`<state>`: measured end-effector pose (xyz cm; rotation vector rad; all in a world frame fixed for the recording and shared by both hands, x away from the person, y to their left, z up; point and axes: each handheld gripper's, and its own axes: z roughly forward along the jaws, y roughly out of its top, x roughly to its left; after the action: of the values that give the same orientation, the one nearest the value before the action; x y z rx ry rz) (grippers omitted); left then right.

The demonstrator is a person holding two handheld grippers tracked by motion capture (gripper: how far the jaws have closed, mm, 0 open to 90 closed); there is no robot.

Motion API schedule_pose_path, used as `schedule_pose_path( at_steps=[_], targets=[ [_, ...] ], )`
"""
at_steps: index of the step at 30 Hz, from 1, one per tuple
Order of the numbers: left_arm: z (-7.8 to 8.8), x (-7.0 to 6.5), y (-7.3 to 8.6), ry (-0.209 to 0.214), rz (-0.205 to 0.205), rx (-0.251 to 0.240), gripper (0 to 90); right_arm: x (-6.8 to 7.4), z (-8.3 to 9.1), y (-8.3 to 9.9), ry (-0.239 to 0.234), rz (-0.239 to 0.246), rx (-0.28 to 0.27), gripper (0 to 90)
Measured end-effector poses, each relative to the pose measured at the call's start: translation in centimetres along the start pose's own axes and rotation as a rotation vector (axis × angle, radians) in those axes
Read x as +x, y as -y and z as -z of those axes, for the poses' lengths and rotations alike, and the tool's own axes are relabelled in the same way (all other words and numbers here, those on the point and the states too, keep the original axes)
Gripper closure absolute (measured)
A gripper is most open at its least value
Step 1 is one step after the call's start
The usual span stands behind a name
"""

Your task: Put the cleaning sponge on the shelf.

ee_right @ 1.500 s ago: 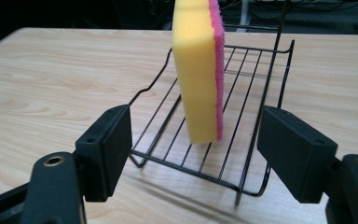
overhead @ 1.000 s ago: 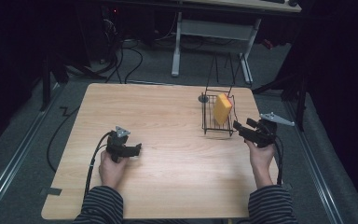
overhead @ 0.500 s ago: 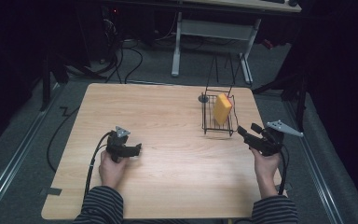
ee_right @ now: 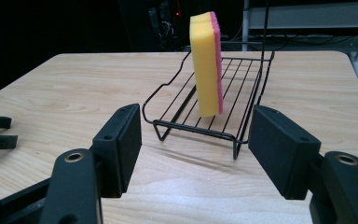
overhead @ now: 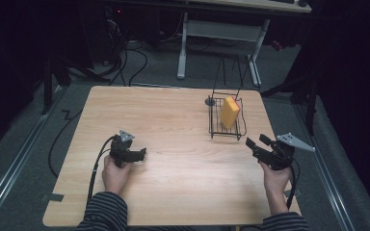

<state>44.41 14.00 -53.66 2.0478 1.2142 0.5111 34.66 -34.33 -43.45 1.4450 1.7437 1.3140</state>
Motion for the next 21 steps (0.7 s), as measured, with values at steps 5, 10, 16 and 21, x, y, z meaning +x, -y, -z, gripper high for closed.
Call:
schedule_pose_path(
  at_steps=[5,10,16,21],
  targets=[
    [0.0,0.0,0.0,0.0,0.0,0.0,17.5,0.4,0.3,0.6,-0.005,0.005,-0.004,35.7],
    [0.0,0.0,0.0,0.001,-0.001,0.003,17.5,0.8,0.5,1.3,-0.006,0.006,-0.012,37.0],
    [0.0,0.0,0.0,0.0,-0.001,0.003,17.5,1.1,0.3,2.1,-0.015,0.009,0.003,37.1],
    [0.0,0.0,0.0,0.0,-0.001,0.003,17.5,1.4,0.1,2.8,-0.023,0.012,0.018,37.3]
  ],
)
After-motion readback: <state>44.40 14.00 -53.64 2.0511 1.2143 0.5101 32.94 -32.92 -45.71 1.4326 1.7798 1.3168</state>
